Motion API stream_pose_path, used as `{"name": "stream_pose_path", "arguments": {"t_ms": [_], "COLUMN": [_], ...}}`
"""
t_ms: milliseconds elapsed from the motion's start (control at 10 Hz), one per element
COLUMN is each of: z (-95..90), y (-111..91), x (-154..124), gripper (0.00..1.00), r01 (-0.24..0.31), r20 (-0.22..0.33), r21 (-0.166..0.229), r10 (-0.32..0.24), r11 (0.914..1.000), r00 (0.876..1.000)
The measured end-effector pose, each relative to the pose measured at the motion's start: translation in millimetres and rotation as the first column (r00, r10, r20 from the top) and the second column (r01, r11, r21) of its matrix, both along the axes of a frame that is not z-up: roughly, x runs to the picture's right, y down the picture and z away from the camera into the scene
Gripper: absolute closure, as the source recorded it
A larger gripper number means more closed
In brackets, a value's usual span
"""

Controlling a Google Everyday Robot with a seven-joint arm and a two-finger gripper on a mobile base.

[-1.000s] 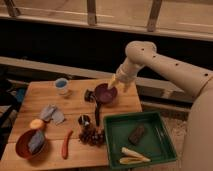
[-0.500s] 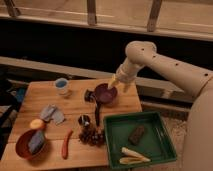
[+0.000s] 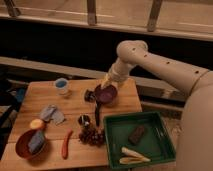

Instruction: Place towel in purple bowl

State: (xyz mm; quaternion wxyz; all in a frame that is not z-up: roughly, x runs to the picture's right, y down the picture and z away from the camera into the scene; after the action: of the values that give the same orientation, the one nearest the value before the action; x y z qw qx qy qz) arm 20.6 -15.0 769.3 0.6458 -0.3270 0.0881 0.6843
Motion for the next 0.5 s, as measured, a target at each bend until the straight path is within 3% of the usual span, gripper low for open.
{"name": "stream_pose_path", "arguments": {"t_ms": [400, 500], "z": [4.4, 3.1], "y": [-3, -3], "x": [-105, -114], "gripper": [0.39, 0.39], "r01": [0.069, 0.073], "r20": [0.112, 0.125], "r21": [0.032, 0.035], "r10": [-0.072, -0.077], "r11": [0.9971, 0.9967], "r00": [0.991, 0.989]}}
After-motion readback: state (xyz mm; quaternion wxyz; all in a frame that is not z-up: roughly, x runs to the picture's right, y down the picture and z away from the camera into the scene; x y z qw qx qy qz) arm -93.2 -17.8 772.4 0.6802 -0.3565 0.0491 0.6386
